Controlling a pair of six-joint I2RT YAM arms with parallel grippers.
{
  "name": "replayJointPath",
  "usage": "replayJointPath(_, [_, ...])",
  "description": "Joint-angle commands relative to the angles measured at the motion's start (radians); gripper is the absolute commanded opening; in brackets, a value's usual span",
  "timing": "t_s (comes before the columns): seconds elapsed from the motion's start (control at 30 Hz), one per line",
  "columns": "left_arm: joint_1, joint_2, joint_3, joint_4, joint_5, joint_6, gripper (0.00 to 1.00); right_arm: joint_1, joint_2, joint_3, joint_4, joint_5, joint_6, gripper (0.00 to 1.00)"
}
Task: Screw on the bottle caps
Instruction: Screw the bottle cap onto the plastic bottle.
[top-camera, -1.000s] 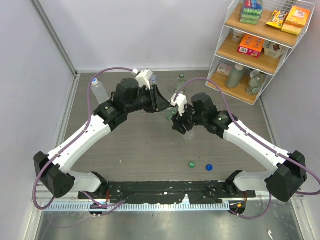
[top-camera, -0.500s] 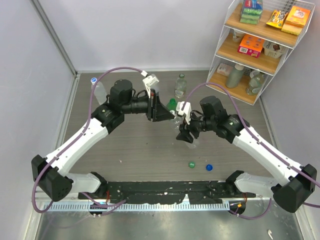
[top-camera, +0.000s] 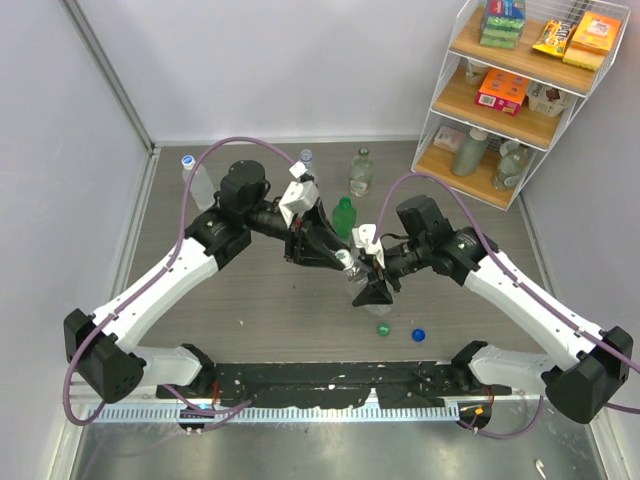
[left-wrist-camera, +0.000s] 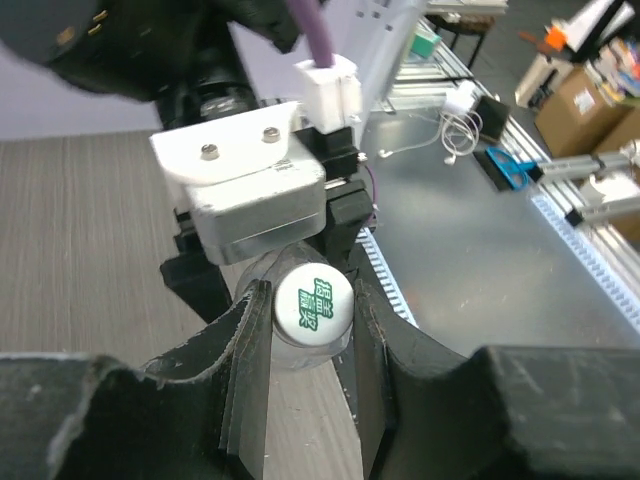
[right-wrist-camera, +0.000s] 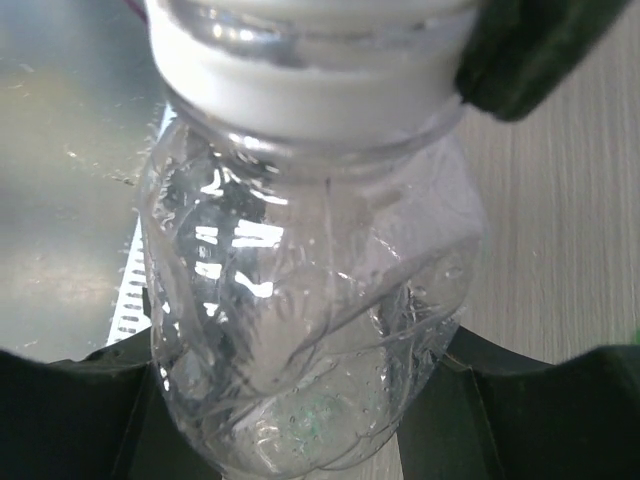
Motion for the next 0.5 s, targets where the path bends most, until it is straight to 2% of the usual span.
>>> replayJointPath(0.0, [-0.027, 0.035, 0.033, -0.199, 0.184, 0.280, 0.00, 0.026, 0.014, 0.112, 0.091, -0.246, -0.210, 0.01])
replayJointPath(0.27, [-0.027, 0.065, 0.050, -0.191, 0.189, 0.308, 0.00, 0.029, 0.084, 0.168, -0.007, -0.268, -0.309, 0.01])
replayJointPath(0.3, [-0.028, 0.071, 0.058, -0.198, 0.180, 0.305, 0.03, 0.029, 0.087, 0.169, -0.007, -0.268, -0.310, 0.01])
replayJointPath(0.37, [-0.027, 0.074, 0.073, -0.201, 0.158, 0.280, 0.12, 0.029, 0.087, 0.169, -0.009, -0.259, -0.310, 0.01])
replayJointPath(0.4, [-0.028, 0.073, 0.078, -0.199, 0.149, 0.270, 0.24, 0.029, 0.086, 0.168, -0.007, -0.253, -0.310, 0.01])
replayJointPath(0.43, [-0.027, 0.068, 0.081, -0.193, 0.129, 0.253, 0.44, 0.029, 0.084, 0.168, -0.007, -0.248, -0.307, 0.01])
replayJointPath(0.47, [-0.027, 0.064, 0.078, -0.176, 0.117, 0.234, 0.58, 0.029, 0.086, 0.163, -0.003, -0.236, -0.306, 0.01])
